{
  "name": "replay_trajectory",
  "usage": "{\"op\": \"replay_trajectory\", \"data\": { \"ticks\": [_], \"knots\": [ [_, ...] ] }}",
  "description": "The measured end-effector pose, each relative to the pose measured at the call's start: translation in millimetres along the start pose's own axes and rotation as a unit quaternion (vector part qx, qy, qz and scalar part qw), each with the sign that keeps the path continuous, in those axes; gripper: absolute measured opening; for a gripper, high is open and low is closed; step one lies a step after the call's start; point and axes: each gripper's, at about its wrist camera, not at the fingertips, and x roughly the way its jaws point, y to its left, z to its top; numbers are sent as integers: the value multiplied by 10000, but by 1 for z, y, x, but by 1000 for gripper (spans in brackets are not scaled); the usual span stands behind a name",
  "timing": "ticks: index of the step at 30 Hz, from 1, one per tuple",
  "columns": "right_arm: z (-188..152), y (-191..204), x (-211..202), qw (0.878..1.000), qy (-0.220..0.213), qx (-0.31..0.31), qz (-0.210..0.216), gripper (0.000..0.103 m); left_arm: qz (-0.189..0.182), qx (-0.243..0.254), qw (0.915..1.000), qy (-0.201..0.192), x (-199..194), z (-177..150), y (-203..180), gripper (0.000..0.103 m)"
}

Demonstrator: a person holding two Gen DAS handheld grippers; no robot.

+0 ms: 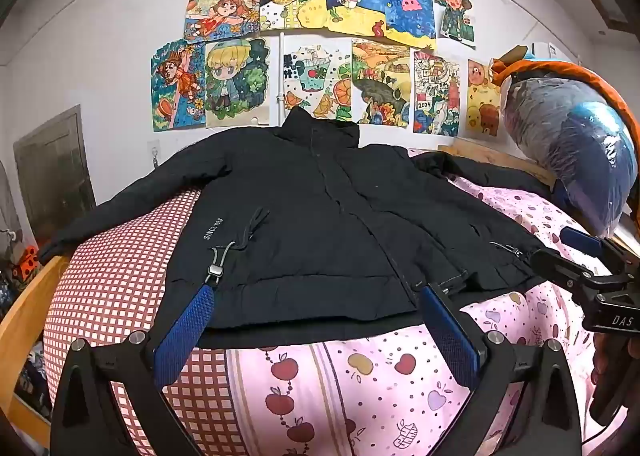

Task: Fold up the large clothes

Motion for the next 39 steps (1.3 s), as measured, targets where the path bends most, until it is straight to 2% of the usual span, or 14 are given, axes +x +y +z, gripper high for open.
{"op": "replay_trajectory", "data": {
  "ticks": [20, 39],
  "knots": [
    [5, 4, 7, 9999, 107, 23, 39, 102, 7, -28, 10000, 9, -3, 3, 8, 103],
    [7, 4, 11, 9997, 212, 119, 9, 102, 14, 14, 10000, 58, 2, 0, 1, 103]
  ]
}}
